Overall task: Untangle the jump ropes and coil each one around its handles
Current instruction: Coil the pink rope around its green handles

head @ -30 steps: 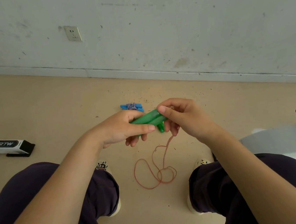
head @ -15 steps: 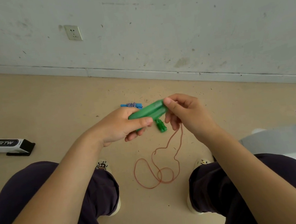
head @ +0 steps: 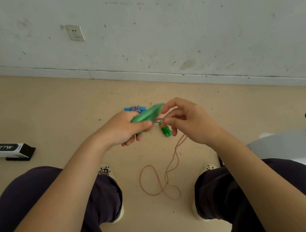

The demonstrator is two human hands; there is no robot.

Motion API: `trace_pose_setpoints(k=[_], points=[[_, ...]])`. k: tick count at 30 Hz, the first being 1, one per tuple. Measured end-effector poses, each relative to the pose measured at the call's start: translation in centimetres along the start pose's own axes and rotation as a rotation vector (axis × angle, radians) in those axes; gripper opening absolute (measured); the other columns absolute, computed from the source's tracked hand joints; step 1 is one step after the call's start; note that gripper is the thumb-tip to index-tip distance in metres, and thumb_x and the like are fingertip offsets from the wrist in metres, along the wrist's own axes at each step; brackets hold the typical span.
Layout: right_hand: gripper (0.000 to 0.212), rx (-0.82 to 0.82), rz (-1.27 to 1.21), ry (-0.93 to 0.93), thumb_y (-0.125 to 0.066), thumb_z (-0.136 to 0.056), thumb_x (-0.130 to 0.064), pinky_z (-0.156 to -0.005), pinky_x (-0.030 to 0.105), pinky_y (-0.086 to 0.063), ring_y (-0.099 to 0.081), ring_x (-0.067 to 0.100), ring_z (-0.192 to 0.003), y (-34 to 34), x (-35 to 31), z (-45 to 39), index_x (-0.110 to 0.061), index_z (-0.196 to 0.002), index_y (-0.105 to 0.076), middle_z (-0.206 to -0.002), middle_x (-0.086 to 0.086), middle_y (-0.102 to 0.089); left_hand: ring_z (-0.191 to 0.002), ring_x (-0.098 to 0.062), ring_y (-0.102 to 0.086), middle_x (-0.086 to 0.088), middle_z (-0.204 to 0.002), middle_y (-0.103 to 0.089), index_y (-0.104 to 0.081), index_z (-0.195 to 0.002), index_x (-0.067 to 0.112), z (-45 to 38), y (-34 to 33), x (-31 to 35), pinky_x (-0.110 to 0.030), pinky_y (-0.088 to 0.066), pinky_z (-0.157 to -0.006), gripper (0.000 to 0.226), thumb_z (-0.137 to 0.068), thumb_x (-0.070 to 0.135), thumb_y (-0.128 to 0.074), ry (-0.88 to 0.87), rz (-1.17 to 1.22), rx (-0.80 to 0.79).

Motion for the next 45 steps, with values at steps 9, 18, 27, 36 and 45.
trace_pose_setpoints(k=[9,18,27,36,45], points=[[0.006,-0.051,-0.007,0.083,-0.07,-0.088,-0.009,-0.072,0.028,-0.055,-0.065,0.013,-0.073,-0.6,-1.0,0.1,-0.015,-0.087,-0.071,-0.079,-0.002,-0.073,-0.041,-0.012,-0.04,0.001,-0.062,-0.06,-0.069,-0.102,0.017,1.5,-3.6,0.7,-0.03,-0.038,-0.059,0.037,-0.088,0.051,-0.066,0.042,-0.115,-0.377],[0.01,0.009,-0.175,0.059,-0.072,-0.087,-0.012,-0.062,0.027,-0.048,-0.06,0.016,-0.07,-0.2,-0.7,0.0,-0.009,-0.091,-0.064,-0.084,0.004,-0.068,-0.043,-0.013,-0.033,-0.001,-0.059,-0.052,-0.068,-0.103,0.015,1.3,-3.8,2.0,-0.023,-0.033,-0.046,0.048,-0.084,0.057,-0.058,-0.048,0.078,-0.317],[0.038,-0.122,-0.353,0.004,-0.074,-0.082,-0.016,-0.059,0.036,-0.048,-0.056,0.019,-0.061,-0.5,-0.7,0.3,-0.008,-0.116,-0.058,-0.081,0.004,-0.063,-0.045,-0.012,-0.028,-0.006,-0.062,-0.048,-0.061,-0.114,0.012,1.0,-2.6,2.4,-0.021,-0.023,-0.042,0.042,-0.094,0.048,-0.053,-0.081,0.444,-0.249],[0.037,-0.133,-0.246,-0.035,-0.08,-0.077,-0.006,-0.053,0.019,-0.043,-0.062,0.02,-0.072,0.0,-0.3,0.4,-0.003,-0.109,-0.063,-0.084,0.006,-0.068,-0.053,-0.021,-0.057,-0.012,-0.082,-0.066,-0.056,-0.13,0.018,1.9,-3.5,2.3,-0.023,-0.04,-0.042,0.046,-0.092,0.043,-0.051,-0.01,0.37,-0.394],[0.034,-0.194,-0.561,-0.114,-0.07,-0.085,-0.028,-0.057,0.027,-0.038,-0.048,0.014,-0.057,-1.9,1.3,-0.1,0.0,-0.104,-0.063,-0.08,0.009,-0.062,-0.05,-0.017,-0.047,-0.011,-0.078,-0.057,-0.044,-0.143,0.024,0.9,-2.6,2.9,-0.023,-0.036,-0.044,0.04,-0.103,0.023,-0.045,-0.119,0.61,-0.202]])
Point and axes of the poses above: each hand's wrist, its own z-axis away from the middle knuckle, its own y-axis out of the back of the hand, x = y × z, the point moved 8 cm from there along -z, towards the middle knuckle
